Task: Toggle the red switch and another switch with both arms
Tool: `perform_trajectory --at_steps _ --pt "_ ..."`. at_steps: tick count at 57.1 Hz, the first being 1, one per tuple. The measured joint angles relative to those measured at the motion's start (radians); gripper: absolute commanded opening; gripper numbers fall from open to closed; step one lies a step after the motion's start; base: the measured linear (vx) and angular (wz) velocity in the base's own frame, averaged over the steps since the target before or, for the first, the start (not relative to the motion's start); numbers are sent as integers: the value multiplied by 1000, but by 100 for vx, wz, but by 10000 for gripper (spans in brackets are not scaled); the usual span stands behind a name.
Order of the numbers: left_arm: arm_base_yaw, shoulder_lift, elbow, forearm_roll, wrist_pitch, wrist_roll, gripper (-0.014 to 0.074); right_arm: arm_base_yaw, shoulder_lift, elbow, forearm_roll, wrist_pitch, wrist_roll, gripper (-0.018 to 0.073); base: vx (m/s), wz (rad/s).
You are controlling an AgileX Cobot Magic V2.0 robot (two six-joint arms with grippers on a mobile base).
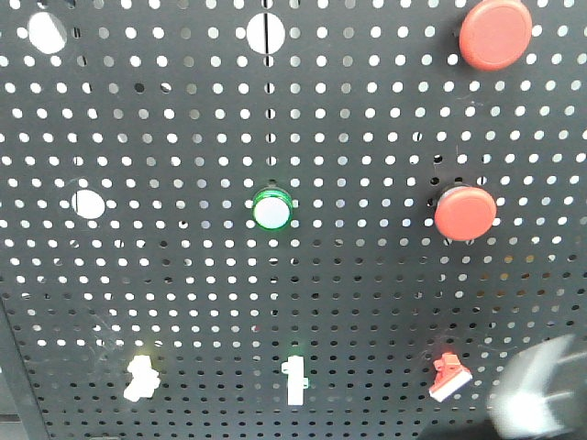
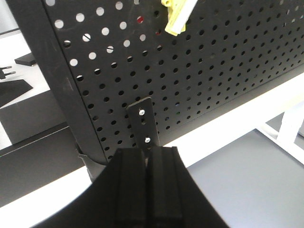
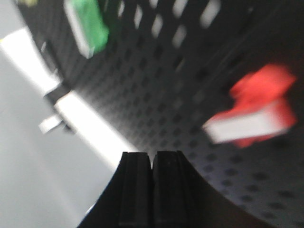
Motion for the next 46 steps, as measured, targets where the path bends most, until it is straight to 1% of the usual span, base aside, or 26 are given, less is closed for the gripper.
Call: perform_trajectory --at_steps 4,8,18,25,30,34,38,42,46 --pt "0 0 0 0 0 0 3 0 -81 0 -51 -38 65 -6 0 0" --pt "0 0 0 0 0 0 3 0 -167 0 -128 -62 143 -6 0 0" --pt "0 0 0 -15 0 0 3 0 -365 0 -391 -69 389 -6 0 0" --pt "0 0 0 -65 -1 0 3 0 -468 0 -602 -54 596 -6 0 0" --pt "0 0 0 -118 -7 0 3 0 -516 0 -718 -45 733 -6 0 0" --pt "0 0 0 -148 -10 0 3 0 -537 0 -770 -38 838 -6 0 0" --pt "0 0 0 -164 -10 -1 3 0 -548 0 -792 -26 908 -6 0 0" --pt "0 0 0 -169 -10 -1 3 0 -549 0 -798 -18 950 -6 0 0" --pt "0 0 0 -172 -11 -1 3 0 -549 0 -801 -16 969 -6 0 0"
